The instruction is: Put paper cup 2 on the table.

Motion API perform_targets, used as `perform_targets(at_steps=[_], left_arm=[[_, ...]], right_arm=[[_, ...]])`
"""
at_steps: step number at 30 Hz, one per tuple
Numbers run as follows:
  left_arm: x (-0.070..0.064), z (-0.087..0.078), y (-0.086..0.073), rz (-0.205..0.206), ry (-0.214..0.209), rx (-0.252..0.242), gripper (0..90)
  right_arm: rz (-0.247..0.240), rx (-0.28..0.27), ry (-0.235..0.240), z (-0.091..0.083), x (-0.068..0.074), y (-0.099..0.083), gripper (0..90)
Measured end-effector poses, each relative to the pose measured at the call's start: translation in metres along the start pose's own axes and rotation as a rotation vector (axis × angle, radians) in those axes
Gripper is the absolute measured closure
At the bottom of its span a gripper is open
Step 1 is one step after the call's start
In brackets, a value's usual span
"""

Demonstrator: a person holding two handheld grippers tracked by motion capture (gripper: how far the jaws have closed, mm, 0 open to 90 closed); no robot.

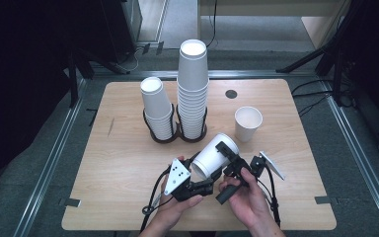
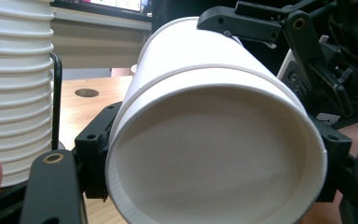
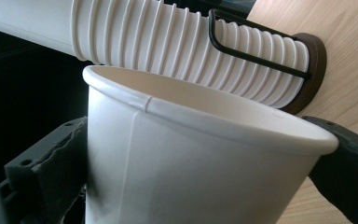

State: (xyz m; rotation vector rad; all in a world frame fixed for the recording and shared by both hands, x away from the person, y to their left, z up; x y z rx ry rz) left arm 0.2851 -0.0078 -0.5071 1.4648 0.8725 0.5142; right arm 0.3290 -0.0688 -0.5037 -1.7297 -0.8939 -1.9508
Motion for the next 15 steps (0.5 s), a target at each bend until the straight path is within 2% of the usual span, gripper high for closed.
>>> perform_targets(at_steps=[3,4,6,15], left_arm=[[0.0,0.0,-0.001,0.004,-0.01,0.006,22.3],[-0.001,0.001,-0.002,-0.004,-0.022,0.01,22.2],[-0.001,-0.001,-0.002,-0.011,-0.025,0.006,21.4],[-0.001,-0.002,-0.001,-0.001,-0.028,0.014,19.8]], right_arm=[[0.016,0.004,0.008,-0.002,0.001,0.0,3.5],[0.024,0.011,0.022,-0.002,0.003,-0.002,8.7],[-0.016,0.001,0.019,-0.003,0.006,-0.004,11.3],[-0.06,-0.012,0.032,-0.005,0.01,-0.005,14.9]])
Point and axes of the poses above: each handheld gripper's, and its own axes: z roughly forward along the jaws, y roughly out of its top, x roughly to its left, the point moved 10 cm from there along z, roughly forward along the jaws, and after that the axes turned 4 degrees about y, right-handed, at the moved point
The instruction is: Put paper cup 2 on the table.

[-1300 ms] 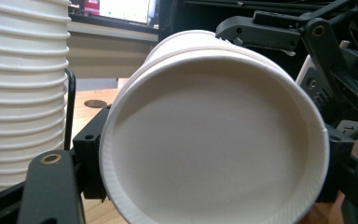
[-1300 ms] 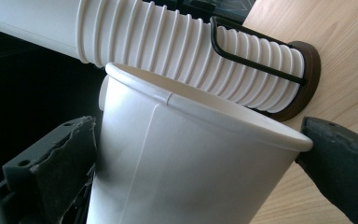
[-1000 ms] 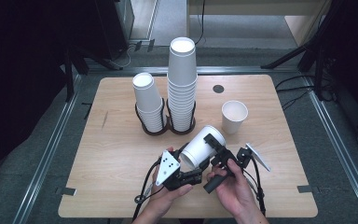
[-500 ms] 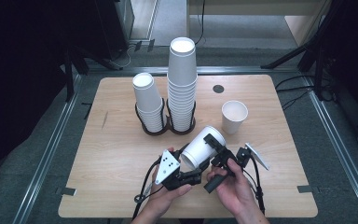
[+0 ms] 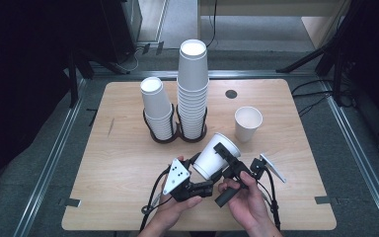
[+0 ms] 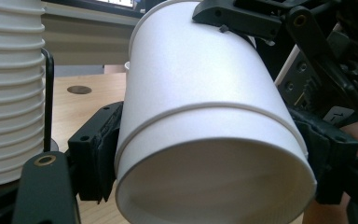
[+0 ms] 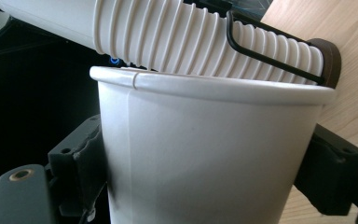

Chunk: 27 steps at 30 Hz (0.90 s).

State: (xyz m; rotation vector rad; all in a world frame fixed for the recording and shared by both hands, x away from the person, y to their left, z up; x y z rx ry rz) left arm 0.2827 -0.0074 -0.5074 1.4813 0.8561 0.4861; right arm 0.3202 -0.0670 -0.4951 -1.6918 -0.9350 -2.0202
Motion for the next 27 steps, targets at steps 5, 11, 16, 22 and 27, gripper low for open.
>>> perform_targets(at_steps=[5,11,16,22,27], left_arm=[[0.003,0.0,0.0,-0.003,0.003,0.029,18.1],[0.007,0.001,-0.004,-0.019,0.003,0.066,9.1],[0.01,0.0,-0.002,-0.041,0.011,0.07,1.5],[0.017,-0.001,-0.002,-0.04,0.029,0.079,1.5],[0.021,-0.003,0.0,-0.045,0.03,0.077,1.5]], right_arm=[[-0.025,-0.007,0.002,0.0,0.001,0.001,16.1],[-0.07,-0.042,0.013,-0.001,0.004,0.006,16.2],[-0.113,-0.078,0.008,-0.003,0.005,0.016,16.1],[-0.202,-0.122,0.001,-0.007,0.009,0.029,16.1],[-0.243,-0.151,-0.009,-0.009,0.01,0.038,16.1]])
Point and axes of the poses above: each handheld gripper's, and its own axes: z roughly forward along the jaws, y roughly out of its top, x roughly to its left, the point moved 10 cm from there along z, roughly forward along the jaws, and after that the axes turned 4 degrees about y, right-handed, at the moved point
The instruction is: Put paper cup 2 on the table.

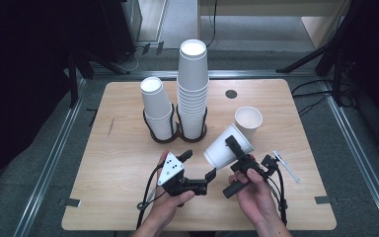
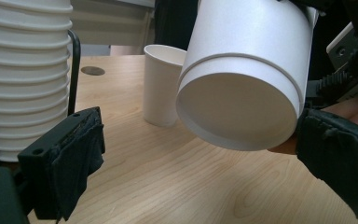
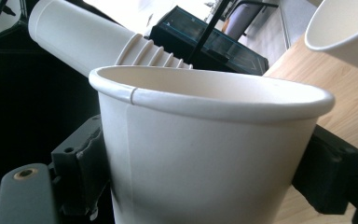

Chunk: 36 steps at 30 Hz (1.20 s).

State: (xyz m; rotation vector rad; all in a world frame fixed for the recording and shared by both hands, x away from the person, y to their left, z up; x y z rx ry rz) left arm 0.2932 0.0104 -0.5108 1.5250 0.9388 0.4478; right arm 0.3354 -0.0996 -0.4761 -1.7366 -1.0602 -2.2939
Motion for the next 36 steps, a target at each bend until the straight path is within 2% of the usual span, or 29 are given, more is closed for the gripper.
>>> perform_targets(at_steps=[3,5,11,20,25,33,36], left_arm=[[0.002,-0.001,0.002,-0.003,0.001,-0.003,1.5],[0.003,-0.001,0.002,-0.006,0.002,-0.002,1.5],[0.005,-0.002,0.001,-0.004,0.004,0.005,1.5],[0.013,-0.004,0.003,-0.01,0.025,0.004,1.5],[0.018,-0.004,0.003,-0.006,0.04,0.005,1.4],[0.025,-0.006,0.003,-0.01,0.056,0.006,1.5],[0.027,-0.006,0.003,-0.01,0.062,0.011,1.5]], right_arm=[[-0.014,-0.016,-0.001,-0.001,0.0,0.006,16.1],[-0.045,-0.026,-0.004,-0.002,0.001,0.009,16.1],[-0.092,-0.067,-0.008,-0.004,0.002,0.023,16.1],[-0.214,-0.106,-0.054,-0.007,-0.007,0.035,16.1],[-0.323,-0.12,-0.085,-0.007,-0.013,0.038,16.1],[-0.464,-0.136,-0.121,-0.008,-0.02,0.044,16.1],[-0.56,-0.142,-0.144,-0.009,-0.022,0.046,16.1]])
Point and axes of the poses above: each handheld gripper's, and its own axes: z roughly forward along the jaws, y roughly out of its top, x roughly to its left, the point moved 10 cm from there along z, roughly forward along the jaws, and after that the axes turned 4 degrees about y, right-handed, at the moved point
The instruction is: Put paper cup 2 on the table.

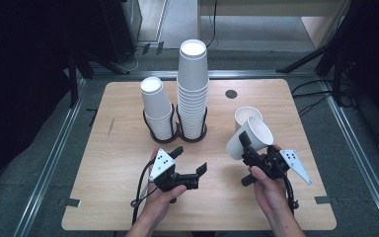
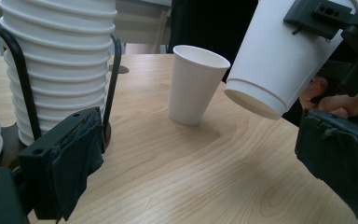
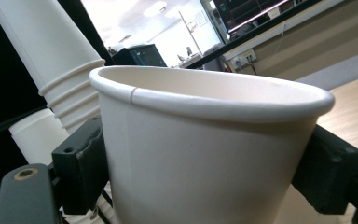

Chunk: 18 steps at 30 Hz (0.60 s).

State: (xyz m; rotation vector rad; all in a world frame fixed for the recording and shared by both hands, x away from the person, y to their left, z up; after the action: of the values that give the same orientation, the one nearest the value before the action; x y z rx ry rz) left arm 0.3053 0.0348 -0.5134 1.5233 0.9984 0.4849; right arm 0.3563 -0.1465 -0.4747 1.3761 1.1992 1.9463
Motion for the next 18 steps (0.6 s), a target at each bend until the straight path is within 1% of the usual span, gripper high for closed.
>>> perform_targets(at_steps=[1,3,5,6,7,13,18], left_arm=[[0.0,0.0,0.0,0.002,0.0,0.002,1.5],[0.001,0.001,-0.001,0.002,0.003,0.005,1.5],[0.001,0.001,-0.003,0.002,0.005,0.011,1.5],[0.001,0.002,-0.004,0.003,0.008,0.014,1.5],[0.001,0.002,-0.005,0.005,0.008,0.017,1.5],[0.001,0.003,-0.007,0.007,0.01,0.024,1.5],[0.003,0.004,-0.008,0.004,0.012,0.029,1.5]], right_arm=[[-0.013,0.0,-0.001,0.0,-0.001,0.0,16.1],[-0.048,-0.004,-0.023,0.0,-0.004,0.0,16.1],[-0.09,-0.007,-0.042,0.0,-0.007,-0.001,16.2],[-0.123,-0.008,-0.049,0.0,-0.009,-0.001,16.3],[-0.146,-0.005,-0.058,0.0,-0.01,-0.002,16.3],[-0.273,-0.016,-0.091,0.0,-0.016,-0.001,16.2],[-0.321,-0.014,-0.127,0.0,-0.027,-0.001,16.1]])
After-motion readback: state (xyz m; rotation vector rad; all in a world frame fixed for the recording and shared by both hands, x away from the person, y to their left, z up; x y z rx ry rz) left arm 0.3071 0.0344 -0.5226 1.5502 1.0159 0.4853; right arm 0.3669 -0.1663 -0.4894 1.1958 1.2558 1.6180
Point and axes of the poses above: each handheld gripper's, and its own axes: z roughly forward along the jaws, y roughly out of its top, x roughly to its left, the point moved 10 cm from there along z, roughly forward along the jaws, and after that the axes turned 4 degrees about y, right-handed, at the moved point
